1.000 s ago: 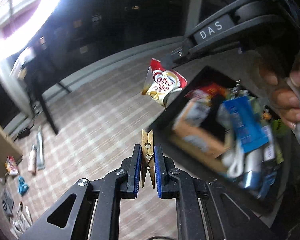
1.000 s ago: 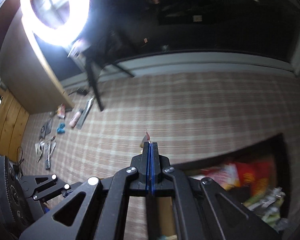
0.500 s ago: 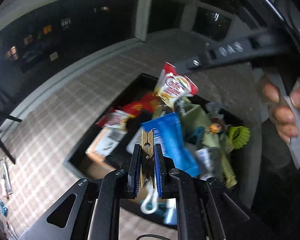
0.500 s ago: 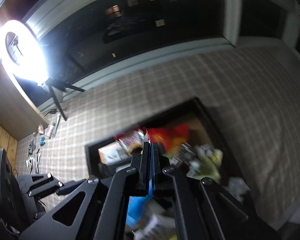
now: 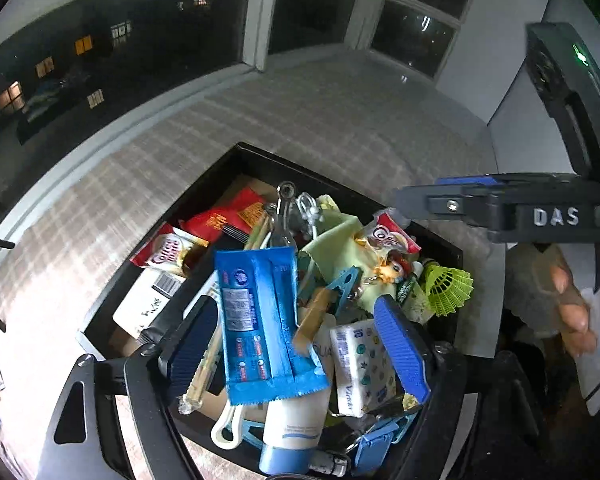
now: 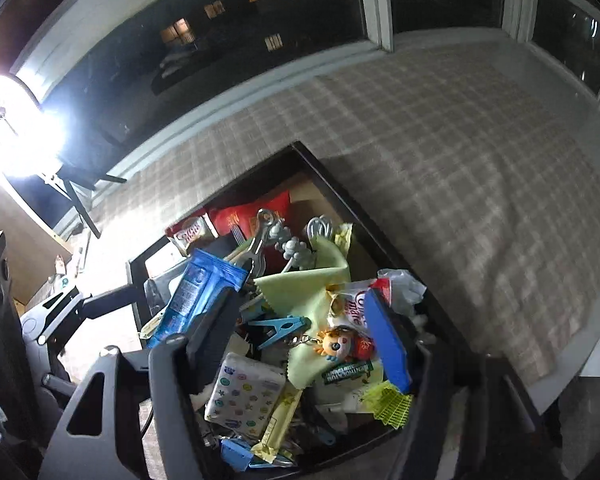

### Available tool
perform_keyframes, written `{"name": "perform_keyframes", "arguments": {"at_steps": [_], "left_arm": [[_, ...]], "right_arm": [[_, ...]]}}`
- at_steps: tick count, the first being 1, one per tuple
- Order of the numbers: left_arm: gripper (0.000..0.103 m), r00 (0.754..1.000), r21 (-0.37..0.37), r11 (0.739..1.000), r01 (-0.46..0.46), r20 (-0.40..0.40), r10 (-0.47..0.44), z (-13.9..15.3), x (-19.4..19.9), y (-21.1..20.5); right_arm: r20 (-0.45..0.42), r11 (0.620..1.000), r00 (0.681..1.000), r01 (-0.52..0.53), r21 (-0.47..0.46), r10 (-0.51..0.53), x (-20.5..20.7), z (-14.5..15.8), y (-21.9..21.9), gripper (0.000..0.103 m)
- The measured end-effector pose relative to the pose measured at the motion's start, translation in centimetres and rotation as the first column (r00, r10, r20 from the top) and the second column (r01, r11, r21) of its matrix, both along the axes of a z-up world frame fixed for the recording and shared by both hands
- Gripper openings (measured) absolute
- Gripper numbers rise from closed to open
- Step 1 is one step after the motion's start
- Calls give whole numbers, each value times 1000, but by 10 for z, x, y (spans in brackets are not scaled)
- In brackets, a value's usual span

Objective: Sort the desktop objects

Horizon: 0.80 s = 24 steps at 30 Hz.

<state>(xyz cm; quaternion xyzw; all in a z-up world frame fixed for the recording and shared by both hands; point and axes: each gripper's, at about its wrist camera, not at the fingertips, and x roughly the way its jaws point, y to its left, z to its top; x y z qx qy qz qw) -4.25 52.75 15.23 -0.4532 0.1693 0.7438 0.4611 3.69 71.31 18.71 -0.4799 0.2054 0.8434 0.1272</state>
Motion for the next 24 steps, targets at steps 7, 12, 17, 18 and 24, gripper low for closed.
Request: {"name": "perform_keyframes", "arguments": {"at_steps": [7, 12, 17, 18, 24], "left_arm": [[75, 999, -21, 999, -31, -14, 31, 3, -2, -21], [75, 996, -26, 997, -78, -33, 77, 9, -4, -43], [75, 990, -25, 991, -133, -59, 131, 19, -1, -78], [75, 987, -20, 988, -152, -59, 150, 22, 0, -88], [75, 970, 3, 972, -235, -64, 235, 34, 6, -143]], "right_arm": [[3, 1000, 1000, -11, 9, 11, 6, 3, -8, 64], [8, 999, 999, -43, 32, 42, 4, 6, -28, 64], [0, 995, 996, -92, 48, 92, 0, 11, -58, 64], [-3, 993, 994, -107, 52, 107, -1, 13, -67, 64], [-16, 980, 982, -187, 74, 189, -8, 20, -120, 65]]}}
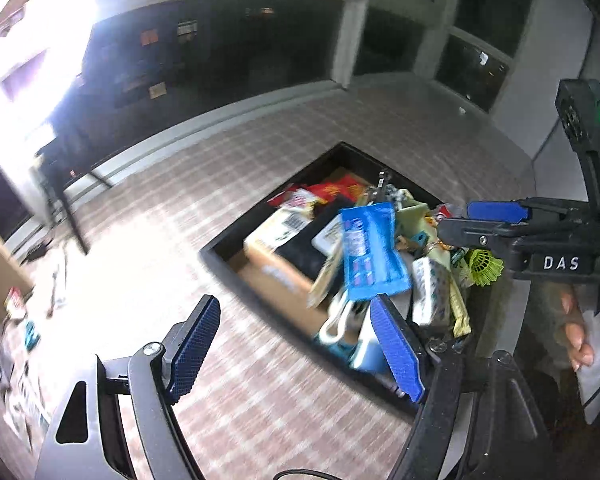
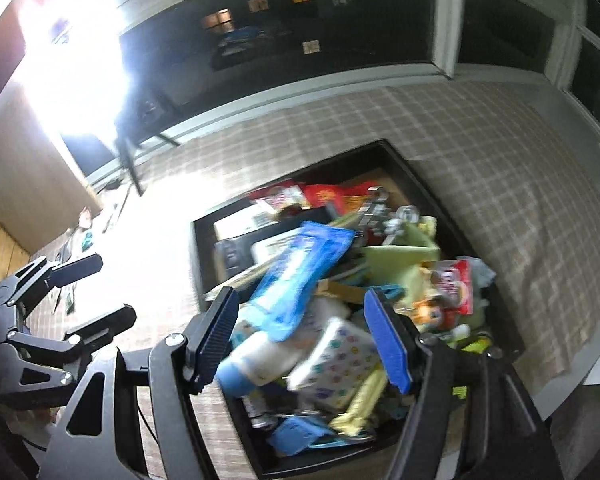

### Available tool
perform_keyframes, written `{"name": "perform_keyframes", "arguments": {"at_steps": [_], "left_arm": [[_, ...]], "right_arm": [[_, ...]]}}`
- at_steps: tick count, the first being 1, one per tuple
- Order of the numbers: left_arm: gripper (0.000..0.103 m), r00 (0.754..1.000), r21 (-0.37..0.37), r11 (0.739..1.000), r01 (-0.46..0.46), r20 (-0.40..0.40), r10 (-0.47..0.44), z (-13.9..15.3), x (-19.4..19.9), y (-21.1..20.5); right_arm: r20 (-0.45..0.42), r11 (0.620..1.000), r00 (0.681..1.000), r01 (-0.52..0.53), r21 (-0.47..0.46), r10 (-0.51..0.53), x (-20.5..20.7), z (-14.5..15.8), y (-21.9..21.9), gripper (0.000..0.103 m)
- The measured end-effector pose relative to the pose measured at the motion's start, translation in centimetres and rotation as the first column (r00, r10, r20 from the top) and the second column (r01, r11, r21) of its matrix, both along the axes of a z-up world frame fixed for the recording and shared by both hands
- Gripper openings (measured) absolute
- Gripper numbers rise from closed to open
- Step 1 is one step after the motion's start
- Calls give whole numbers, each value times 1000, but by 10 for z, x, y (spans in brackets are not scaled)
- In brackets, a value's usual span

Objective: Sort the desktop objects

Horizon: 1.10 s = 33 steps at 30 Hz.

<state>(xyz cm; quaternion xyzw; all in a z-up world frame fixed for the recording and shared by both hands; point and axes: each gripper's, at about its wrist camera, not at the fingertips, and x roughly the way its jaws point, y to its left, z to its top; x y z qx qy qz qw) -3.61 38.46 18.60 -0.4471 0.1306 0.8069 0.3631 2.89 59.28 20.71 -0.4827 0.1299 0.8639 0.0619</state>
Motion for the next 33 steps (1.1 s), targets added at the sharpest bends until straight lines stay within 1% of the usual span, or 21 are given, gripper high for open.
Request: {"name": "perform_keyframes", "arguments": {"at_steps": [4, 8, 14, 19, 22, 28, 30, 33], "left_arm": [[75, 998, -6, 999, -54, -24, 54, 4, 6, -40], [76, 994, -3, 994, -105, -32, 105, 4, 11, -75], [76, 982, 0, 983, -185, -37, 185, 2, 15, -128], [76, 971, -8, 972, -234, -45, 234, -2, 18, -165], [76, 963, -19, 963, -268, -48, 267, -8, 20, -189], [76, 939, -56, 937, -344, -15, 344, -33, 24, -245], [76, 926, -71, 924, -376, -5, 377, -42, 22, -268], [76, 900, -83, 898, -433, 14, 435, -53, 16, -307]], "right_arm": [[-5, 998, 998, -60, 14, 60, -3, 1, -41, 65], [-9, 992, 992, -122, 36, 123, -4, -3, -86, 65], [-6, 983, 984, -180, 19, 180, -3, -10, -140, 65], [-13, 973, 974, -226, 42, 226, -6, -12, -183, 65], [-16, 969, 969, -245, 34, 245, -6, -17, -204, 66], [-24, 958, 958, -285, 30, 286, -9, -33, -248, 66], [-32, 953, 953, -301, 36, 303, -11, -37, -264, 66], [-61, 951, 950, -306, 38, 308, -16, -42, -283, 66]]}}
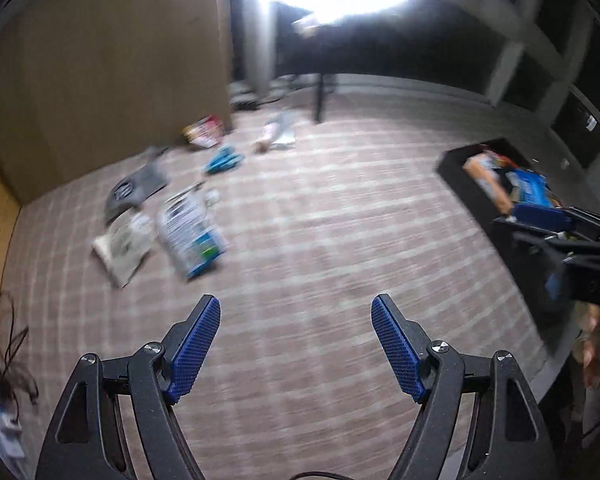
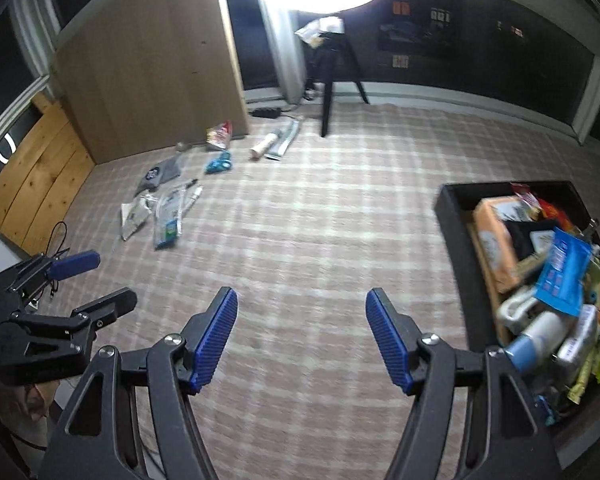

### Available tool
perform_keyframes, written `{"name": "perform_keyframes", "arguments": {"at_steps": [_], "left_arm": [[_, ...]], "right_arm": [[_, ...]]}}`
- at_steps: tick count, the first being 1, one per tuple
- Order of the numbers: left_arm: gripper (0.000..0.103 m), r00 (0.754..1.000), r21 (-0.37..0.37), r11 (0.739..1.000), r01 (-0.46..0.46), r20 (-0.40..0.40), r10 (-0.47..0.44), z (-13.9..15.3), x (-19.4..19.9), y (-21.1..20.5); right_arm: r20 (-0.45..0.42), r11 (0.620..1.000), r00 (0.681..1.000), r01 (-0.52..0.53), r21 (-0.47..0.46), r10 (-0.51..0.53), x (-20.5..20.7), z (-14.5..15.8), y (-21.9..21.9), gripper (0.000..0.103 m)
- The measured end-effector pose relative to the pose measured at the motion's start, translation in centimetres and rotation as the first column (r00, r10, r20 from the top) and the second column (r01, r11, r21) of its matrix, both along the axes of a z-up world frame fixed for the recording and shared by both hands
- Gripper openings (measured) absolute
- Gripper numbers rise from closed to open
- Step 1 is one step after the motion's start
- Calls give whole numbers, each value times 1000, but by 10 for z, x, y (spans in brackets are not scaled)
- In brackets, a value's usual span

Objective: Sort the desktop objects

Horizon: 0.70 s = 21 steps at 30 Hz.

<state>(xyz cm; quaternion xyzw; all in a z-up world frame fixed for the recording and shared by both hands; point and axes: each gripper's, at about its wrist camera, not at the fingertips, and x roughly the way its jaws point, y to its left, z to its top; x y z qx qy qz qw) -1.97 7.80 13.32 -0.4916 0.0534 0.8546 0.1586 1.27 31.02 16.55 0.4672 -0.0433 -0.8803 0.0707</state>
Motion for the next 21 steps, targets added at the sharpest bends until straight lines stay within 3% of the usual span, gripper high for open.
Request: {"name": "perform_keyframes", "arguments": {"at_steps": [6, 9, 14, 21], "left_arm": [[76, 989, -13, 989, -147, 34, 147, -21, -18, -80], [76, 980, -26, 980, -196, 35, 197, -34, -25, -112], [76, 968, -67, 968, -243, 44, 246, -58, -33, -137], [76, 961, -37, 964, -262, 84, 264, -74, -35, -149]], "right_arm": [[14, 998, 1000, -13, -57, 14, -24, -18, -35, 66], [43, 999, 999, -11, -39, 12, -39, -34, -49, 66], [101, 1000, 995, -5, -17, 6, -53, -70, -69, 66], [121, 1000, 993, -6, 12, 5, -48, -100, -97, 66]]}}
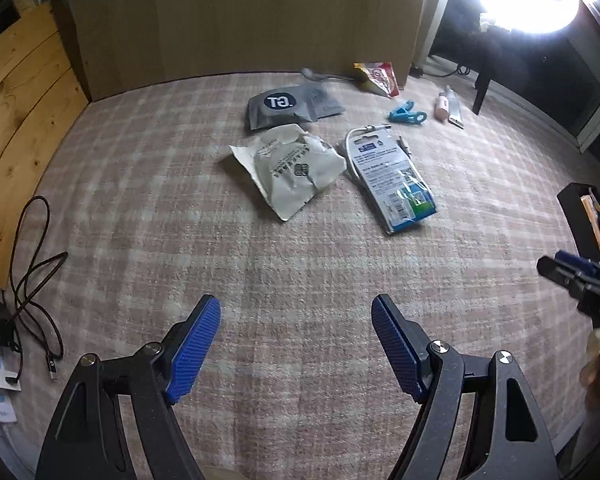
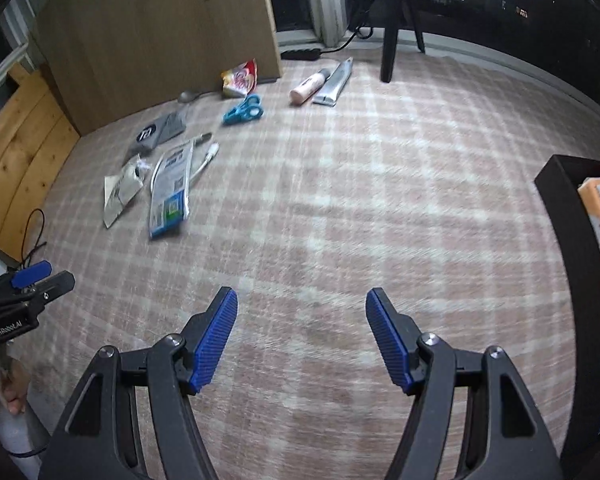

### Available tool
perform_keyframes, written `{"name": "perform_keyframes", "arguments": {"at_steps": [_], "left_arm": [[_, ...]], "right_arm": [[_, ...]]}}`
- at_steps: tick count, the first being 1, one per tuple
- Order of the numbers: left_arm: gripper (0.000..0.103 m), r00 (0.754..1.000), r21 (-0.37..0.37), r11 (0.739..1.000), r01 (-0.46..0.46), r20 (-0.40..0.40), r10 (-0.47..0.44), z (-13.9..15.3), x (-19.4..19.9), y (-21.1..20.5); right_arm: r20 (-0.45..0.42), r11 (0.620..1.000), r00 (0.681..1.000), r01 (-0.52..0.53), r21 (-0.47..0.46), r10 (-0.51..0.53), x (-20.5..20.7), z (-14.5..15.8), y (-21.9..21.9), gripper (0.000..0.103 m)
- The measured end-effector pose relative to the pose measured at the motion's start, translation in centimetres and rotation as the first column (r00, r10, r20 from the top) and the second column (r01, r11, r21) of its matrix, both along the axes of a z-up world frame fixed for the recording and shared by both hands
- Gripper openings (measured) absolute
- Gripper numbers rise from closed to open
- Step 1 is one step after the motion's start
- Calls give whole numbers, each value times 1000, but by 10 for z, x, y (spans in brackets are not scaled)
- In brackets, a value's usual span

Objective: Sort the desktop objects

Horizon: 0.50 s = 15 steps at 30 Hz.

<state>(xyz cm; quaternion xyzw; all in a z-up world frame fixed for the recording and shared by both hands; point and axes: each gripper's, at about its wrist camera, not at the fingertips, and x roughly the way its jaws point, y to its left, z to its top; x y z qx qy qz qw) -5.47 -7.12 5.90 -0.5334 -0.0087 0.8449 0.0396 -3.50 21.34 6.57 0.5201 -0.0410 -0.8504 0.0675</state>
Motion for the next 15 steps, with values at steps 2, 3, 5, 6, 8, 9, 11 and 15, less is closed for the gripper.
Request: {"name": "perform_keyframes", "arguments": {"at_steps": [2, 3, 5, 6, 8, 9, 11, 15], "left_arm": [[76, 1000, 13, 1000, 14, -6, -14, 0, 2, 0], [76, 1000, 15, 1000, 16, -10, -16, -1, 2, -1], [76, 1000, 20, 1000, 18, -11, -18, -3, 2, -2], [76, 1000, 23, 999, 24, -7, -23, -4, 1, -2], [76, 1000, 23, 999, 28, -3, -28, -7, 4, -3], [76, 1000, 27, 999, 28, -3, -28, -8, 4, -3], [76, 999, 34, 999, 35, -12, -35, -9, 6, -4], [76, 999, 27, 999, 47, -15, -46, -12, 7, -5]], "right_arm": [[3, 1000, 1000, -7, 9, 7, 1, -1, -5, 66], [-4, 1000, 1000, -1, 16, 1, 3, -1, -7, 66], [-10, 1000, 1000, 8, 18, -7, 5, -2, -10, 66], [-12, 1000, 1000, 15, 16, -15, 6, -4, -11, 66], [-13, 999, 999, 31, 20, -31, 8, -6, -12, 66], [-11, 999, 999, 40, 22, -40, 9, -9, -12, 66], [-9, 998, 999, 54, 24, -53, 11, -12, -12, 66], [-9, 996, 996, 86, 27, -86, 16, -19, -10, 66]]}}
